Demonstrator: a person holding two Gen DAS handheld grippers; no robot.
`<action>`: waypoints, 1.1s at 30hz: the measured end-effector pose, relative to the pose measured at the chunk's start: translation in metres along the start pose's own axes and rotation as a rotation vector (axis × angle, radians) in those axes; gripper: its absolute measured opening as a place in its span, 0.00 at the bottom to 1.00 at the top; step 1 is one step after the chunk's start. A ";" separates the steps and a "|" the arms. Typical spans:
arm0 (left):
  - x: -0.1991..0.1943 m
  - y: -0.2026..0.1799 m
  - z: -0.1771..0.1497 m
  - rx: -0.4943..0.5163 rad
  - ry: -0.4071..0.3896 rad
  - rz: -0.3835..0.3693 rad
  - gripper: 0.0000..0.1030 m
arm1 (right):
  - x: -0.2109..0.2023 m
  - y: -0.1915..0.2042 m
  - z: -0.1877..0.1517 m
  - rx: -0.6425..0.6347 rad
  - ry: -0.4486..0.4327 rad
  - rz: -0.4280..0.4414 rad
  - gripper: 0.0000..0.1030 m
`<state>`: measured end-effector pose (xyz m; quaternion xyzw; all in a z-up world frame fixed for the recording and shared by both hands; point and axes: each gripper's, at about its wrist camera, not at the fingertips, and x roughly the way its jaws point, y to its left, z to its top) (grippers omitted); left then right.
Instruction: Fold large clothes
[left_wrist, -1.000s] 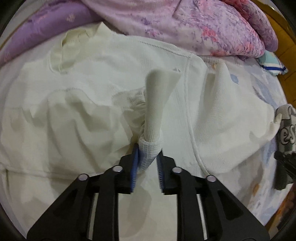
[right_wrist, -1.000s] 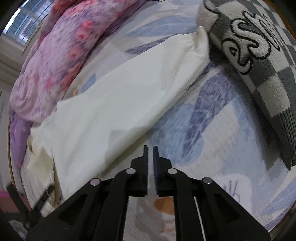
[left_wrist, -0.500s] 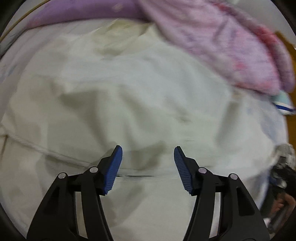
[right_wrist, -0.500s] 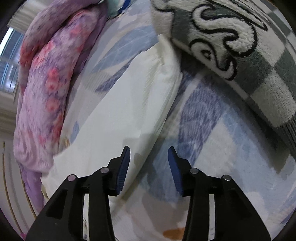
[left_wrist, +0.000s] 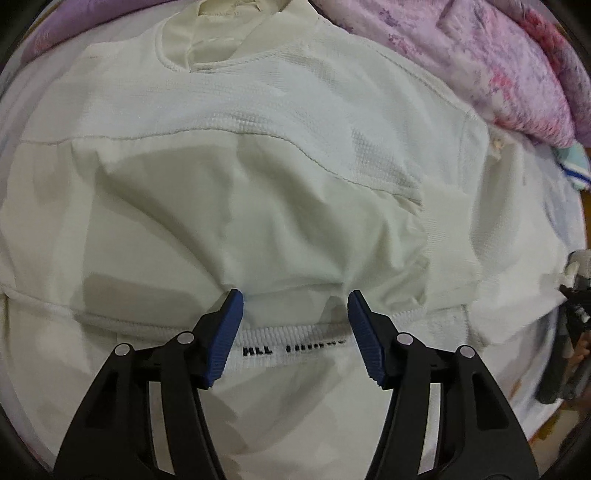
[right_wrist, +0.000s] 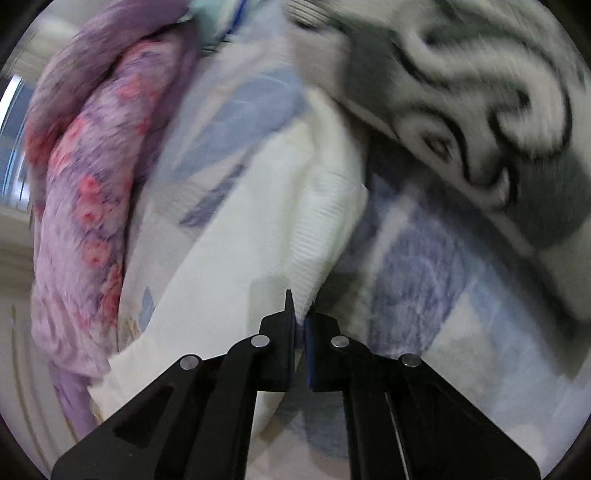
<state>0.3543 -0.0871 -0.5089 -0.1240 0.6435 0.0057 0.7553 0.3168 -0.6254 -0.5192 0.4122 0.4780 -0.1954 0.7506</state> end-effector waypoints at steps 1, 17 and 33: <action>-0.003 0.002 -0.001 -0.013 -0.002 -0.018 0.58 | -0.007 0.010 -0.002 -0.050 -0.022 -0.016 0.03; -0.080 0.094 -0.014 -0.160 -0.071 -0.079 0.58 | -0.091 0.146 -0.077 -0.411 -0.234 0.066 0.03; -0.149 0.233 -0.022 -0.288 -0.158 -0.023 0.58 | -0.053 0.370 -0.427 -1.055 0.095 0.345 0.05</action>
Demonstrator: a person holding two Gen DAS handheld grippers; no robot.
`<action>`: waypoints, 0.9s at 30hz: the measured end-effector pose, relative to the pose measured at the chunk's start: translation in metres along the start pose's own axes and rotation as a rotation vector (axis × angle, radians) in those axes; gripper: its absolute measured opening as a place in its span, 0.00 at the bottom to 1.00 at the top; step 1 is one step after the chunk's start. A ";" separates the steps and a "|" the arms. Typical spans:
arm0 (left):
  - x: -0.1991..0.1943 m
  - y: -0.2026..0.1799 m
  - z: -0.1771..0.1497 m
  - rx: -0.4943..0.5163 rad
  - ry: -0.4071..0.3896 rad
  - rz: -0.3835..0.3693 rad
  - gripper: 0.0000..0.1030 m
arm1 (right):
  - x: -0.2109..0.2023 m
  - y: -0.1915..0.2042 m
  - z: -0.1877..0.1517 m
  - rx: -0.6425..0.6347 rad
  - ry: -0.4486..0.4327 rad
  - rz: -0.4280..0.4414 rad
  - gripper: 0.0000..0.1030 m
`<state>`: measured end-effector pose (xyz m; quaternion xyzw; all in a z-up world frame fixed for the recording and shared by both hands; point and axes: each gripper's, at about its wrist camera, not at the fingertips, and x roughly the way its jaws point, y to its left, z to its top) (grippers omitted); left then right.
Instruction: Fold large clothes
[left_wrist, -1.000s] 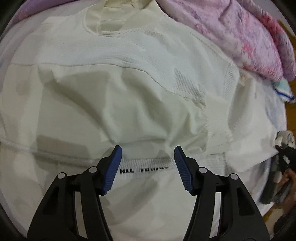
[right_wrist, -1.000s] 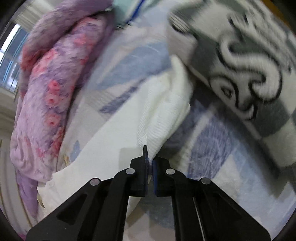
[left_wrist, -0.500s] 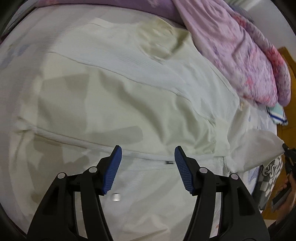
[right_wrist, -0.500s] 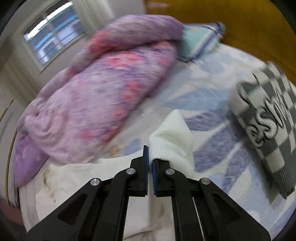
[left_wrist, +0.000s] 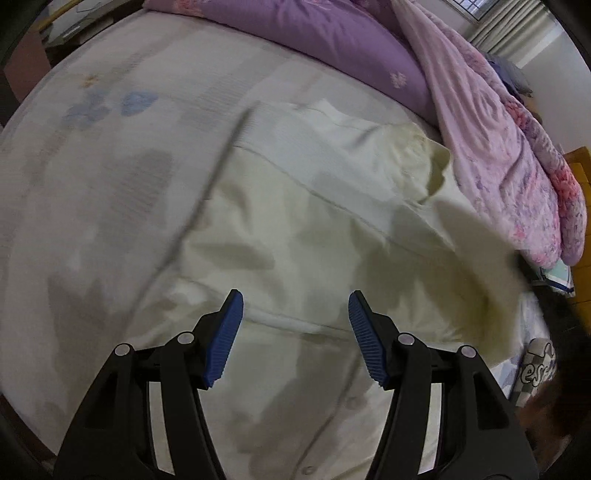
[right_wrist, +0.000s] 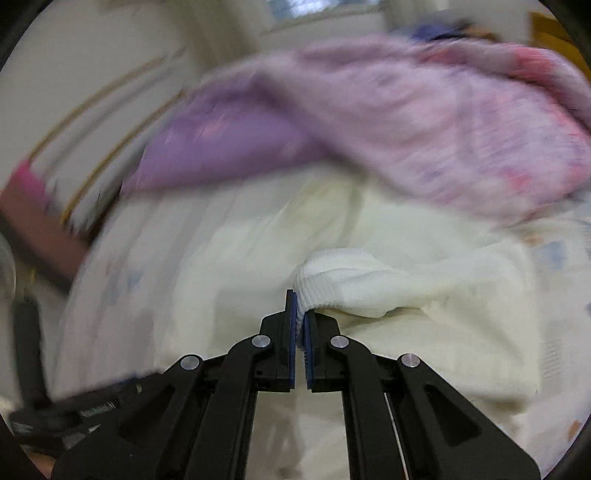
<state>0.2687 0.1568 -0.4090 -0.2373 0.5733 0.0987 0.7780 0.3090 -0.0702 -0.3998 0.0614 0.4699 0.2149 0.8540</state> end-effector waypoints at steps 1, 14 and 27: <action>0.000 0.006 0.000 -0.003 0.001 0.003 0.58 | 0.032 0.020 -0.013 -0.034 0.115 -0.008 0.07; 0.001 0.030 -0.013 -0.048 0.020 -0.022 0.58 | 0.062 -0.025 -0.044 0.249 0.289 0.009 0.57; 0.063 -0.140 -0.027 0.255 0.100 -0.105 0.59 | -0.023 -0.169 -0.074 0.458 0.134 -0.149 0.57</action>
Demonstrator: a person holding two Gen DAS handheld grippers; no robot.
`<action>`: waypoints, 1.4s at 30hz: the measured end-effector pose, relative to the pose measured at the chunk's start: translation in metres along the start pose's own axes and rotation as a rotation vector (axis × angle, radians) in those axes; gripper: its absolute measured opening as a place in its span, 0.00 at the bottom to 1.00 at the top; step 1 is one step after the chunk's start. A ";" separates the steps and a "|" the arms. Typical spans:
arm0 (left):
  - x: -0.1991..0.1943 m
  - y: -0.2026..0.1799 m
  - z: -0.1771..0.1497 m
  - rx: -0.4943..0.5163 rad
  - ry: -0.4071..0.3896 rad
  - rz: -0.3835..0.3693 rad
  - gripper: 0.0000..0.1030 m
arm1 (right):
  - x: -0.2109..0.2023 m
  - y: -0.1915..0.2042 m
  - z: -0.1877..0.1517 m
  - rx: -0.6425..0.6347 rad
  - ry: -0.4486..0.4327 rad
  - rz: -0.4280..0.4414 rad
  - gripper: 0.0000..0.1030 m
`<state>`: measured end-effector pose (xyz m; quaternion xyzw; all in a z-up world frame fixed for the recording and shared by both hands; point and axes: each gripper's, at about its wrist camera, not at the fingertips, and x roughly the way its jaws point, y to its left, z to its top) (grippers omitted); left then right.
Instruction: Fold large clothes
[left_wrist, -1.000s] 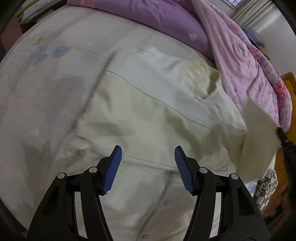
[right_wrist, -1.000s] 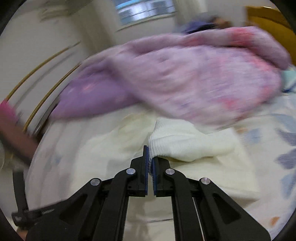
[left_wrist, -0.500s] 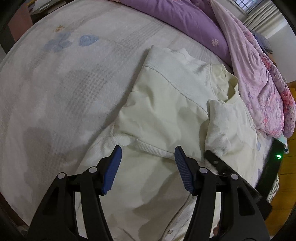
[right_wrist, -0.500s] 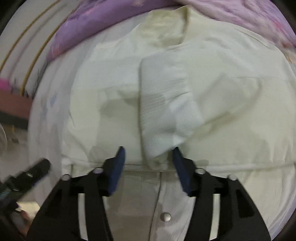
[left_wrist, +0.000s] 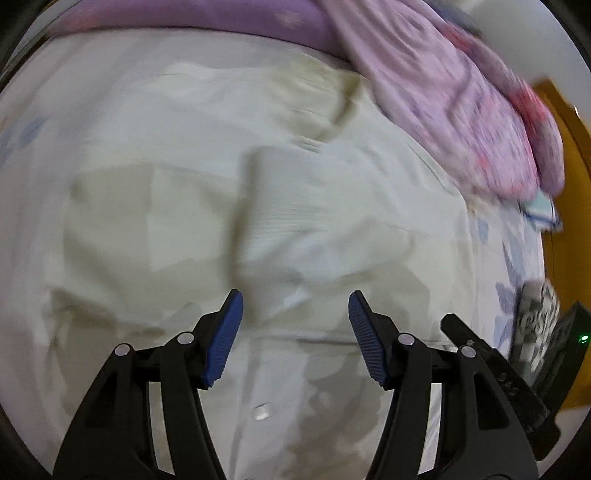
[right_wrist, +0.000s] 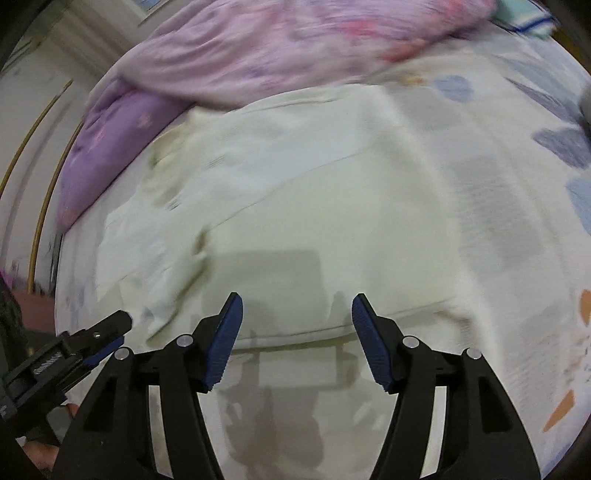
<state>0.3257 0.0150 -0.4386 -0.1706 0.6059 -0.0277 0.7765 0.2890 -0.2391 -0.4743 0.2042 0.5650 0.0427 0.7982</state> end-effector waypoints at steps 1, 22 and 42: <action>0.007 -0.011 0.001 0.027 0.004 0.010 0.59 | -0.004 -0.011 0.002 0.009 -0.007 -0.003 0.57; -0.041 0.080 0.017 -0.087 -0.241 0.114 0.07 | -0.020 -0.058 0.030 0.067 -0.048 0.059 0.57; -0.013 0.170 0.009 -0.385 -0.118 -0.029 0.54 | 0.003 -0.031 0.041 0.022 -0.032 0.005 0.57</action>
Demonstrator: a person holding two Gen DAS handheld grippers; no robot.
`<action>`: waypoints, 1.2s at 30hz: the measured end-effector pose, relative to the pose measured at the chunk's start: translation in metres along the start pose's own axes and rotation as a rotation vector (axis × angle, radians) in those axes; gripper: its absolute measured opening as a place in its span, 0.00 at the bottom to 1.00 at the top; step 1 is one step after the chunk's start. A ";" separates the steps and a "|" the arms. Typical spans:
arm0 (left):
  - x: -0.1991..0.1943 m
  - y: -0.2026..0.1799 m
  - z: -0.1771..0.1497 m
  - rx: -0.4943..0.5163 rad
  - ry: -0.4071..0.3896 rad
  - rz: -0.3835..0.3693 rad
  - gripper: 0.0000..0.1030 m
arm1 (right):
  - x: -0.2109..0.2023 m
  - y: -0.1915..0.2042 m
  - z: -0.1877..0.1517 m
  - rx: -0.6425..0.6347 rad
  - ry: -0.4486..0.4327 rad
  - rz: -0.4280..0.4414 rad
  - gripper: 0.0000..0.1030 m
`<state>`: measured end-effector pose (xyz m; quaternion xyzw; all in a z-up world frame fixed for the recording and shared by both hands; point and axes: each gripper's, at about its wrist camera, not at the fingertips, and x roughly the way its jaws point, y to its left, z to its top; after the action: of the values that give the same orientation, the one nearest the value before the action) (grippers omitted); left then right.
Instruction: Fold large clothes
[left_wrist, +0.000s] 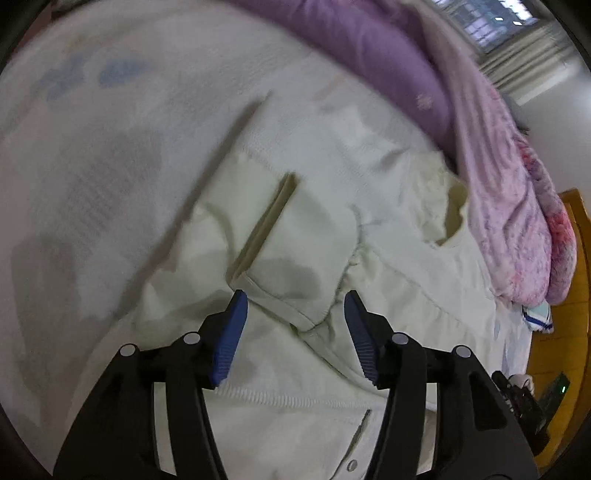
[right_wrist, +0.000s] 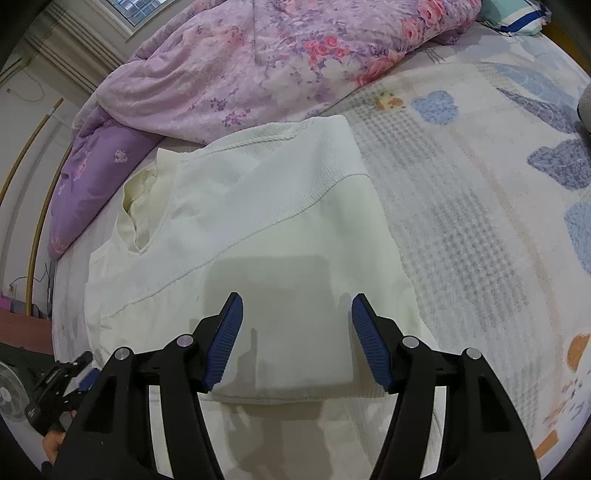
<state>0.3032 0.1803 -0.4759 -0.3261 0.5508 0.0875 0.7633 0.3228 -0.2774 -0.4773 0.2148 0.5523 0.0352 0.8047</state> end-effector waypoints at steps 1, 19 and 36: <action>0.008 -0.001 0.004 -0.011 0.014 0.012 0.54 | 0.000 0.000 0.000 0.001 -0.001 0.000 0.57; 0.002 0.012 0.012 0.071 -0.073 0.244 0.09 | 0.022 -0.001 0.004 -0.056 0.072 -0.023 0.32; -0.012 0.018 0.025 -0.023 -0.010 0.095 0.39 | 0.034 -0.010 0.020 -0.027 0.145 -0.028 0.28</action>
<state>0.3095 0.2115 -0.4680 -0.3079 0.5608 0.1317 0.7572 0.3524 -0.2829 -0.5047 0.1934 0.6116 0.0470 0.7658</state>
